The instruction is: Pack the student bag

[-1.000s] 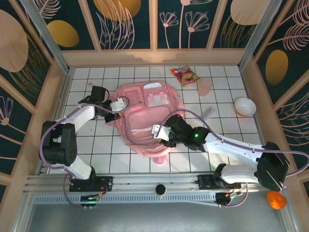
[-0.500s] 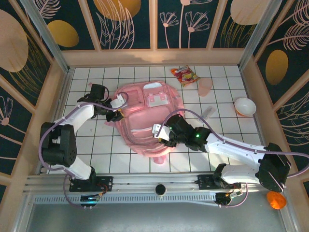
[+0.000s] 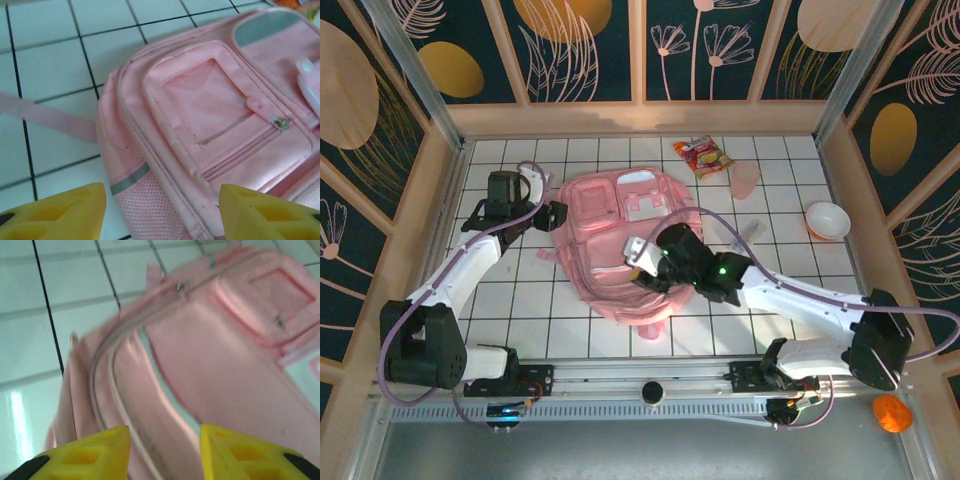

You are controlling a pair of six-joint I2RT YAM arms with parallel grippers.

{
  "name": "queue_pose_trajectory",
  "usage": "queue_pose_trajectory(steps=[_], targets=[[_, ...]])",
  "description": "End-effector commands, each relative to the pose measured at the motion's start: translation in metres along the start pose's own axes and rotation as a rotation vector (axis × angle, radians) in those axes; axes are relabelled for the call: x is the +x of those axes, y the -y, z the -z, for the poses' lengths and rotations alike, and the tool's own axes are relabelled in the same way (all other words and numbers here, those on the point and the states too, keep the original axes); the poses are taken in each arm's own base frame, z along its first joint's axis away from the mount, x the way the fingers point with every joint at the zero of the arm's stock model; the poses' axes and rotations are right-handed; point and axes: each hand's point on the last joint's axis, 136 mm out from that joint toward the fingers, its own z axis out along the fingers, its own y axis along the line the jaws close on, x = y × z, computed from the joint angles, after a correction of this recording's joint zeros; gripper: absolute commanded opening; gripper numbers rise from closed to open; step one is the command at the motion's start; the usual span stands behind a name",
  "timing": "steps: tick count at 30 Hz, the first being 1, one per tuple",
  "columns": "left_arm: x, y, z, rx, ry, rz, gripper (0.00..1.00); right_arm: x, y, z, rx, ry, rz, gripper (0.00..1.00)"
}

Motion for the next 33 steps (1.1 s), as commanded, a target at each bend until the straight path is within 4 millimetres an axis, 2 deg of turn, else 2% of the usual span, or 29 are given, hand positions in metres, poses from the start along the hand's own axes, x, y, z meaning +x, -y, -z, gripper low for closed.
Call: queue_pose_trajectory(steps=[1, 3, 5, 8, 11, 14, 16, 19, 24, 27, 28, 33], targets=[[0.009, -0.013, -0.012, -0.034, 0.025, 0.375, 0.58, -0.045, 0.001, -0.010, -0.044, 0.111, -0.242, 0.41], [0.008, -0.020, -0.019, -0.049, 0.047, 0.455, 0.55, -0.047, 0.006, -0.017, -0.033, 0.096, -0.402, 0.40], [0.007, -0.021, -0.030, -0.037, 0.038, 0.512, 0.52, -0.040, 0.010, -0.022, -0.009, 0.061, -0.549, 0.36], [0.012, -0.012, -0.051, 0.041, -0.014, 0.564, 0.45, -0.015, 0.017, -0.019, 0.075, 0.000, -0.763, 0.32], [0.017, -0.009, -0.064, 0.078, -0.029, 0.596, 0.45, 0.013, 0.024, -0.006, 0.168, -0.023, -0.935, 0.32], [0.023, -0.009, -0.071, 0.087, -0.034, 0.615, 0.47, 0.042, 0.021, 0.000, 0.172, -0.042, -1.126, 0.32], [0.030, -0.004, -0.077, 0.119, -0.050, 0.637, 0.46, 0.058, 0.016, -0.001, 0.153, -0.056, -1.204, 0.32], [0.041, -0.008, -0.081, 0.096, -0.055, 0.665, 0.42, 0.076, 0.011, -0.004, 0.147, -0.080, -1.256, 0.32], [0.052, -0.007, -0.074, 0.093, -0.032, 0.710, 0.17, 0.109, 0.031, -0.009, 0.201, -0.117, -1.305, 0.32], [0.060, -0.009, -0.064, 0.074, -0.019, 0.741, 0.02, 0.119, 0.053, -0.013, 0.231, -0.110, -1.304, 0.32], [0.062, -0.007, -0.058, 0.079, -0.009, 0.757, 0.00, 0.120, 0.062, -0.014, 0.241, -0.103, -1.295, 0.32], [0.075, 0.001, -0.025, 0.107, 0.056, 0.858, 0.00, 0.121, 0.111, -0.026, 0.278, -0.090, -1.239, 0.31]])
